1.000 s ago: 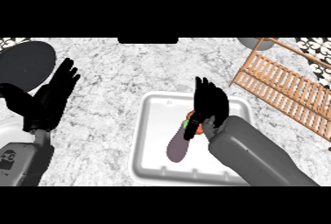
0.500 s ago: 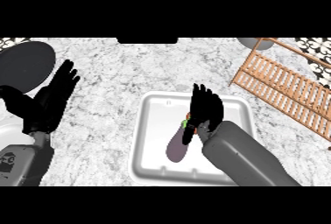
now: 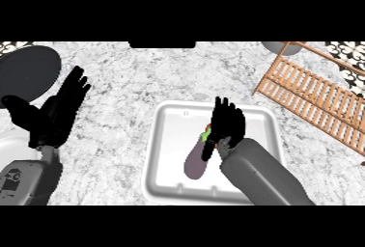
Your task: Pick the squash from the tray and place it in the tiered shelf
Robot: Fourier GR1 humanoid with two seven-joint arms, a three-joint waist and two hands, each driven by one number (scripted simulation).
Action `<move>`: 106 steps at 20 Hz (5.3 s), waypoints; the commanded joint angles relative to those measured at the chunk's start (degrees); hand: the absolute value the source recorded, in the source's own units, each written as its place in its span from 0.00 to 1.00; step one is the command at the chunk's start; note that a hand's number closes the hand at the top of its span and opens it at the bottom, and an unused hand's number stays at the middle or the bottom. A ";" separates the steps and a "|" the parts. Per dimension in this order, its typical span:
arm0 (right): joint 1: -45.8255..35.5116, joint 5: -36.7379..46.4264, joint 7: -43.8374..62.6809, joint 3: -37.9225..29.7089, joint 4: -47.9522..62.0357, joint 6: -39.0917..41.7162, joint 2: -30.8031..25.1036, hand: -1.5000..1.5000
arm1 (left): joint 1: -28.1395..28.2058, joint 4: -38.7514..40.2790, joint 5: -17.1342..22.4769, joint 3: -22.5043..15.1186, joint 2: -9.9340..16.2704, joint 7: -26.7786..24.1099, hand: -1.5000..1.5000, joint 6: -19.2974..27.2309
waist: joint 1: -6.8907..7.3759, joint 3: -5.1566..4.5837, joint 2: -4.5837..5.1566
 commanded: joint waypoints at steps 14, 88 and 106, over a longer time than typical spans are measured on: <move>3.54 5.89 -3.02 -6.71 11.28 -2.35 6.34 1.00 | -0.62 1.57 -0.13 4.08 -0.36 0.36 0.50 -3.75 | 0.18 0.06 0.24; 30.05 -49.11 -71.99 -58.96 -16.49 15.05 -47.85 1.00 | 3.32 -3.35 -3.74 3.51 -2.75 1.24 0.50 -3.77 | 0.33 0.08 0.26; 6.25 -37.26 -87.57 -57.63 20.68 9.69 -45.86 0.00 | -0.71 -0.97 -4.30 4.37 -4.91 2.51 0.50 -4.76 | 1.13 0.13 0.49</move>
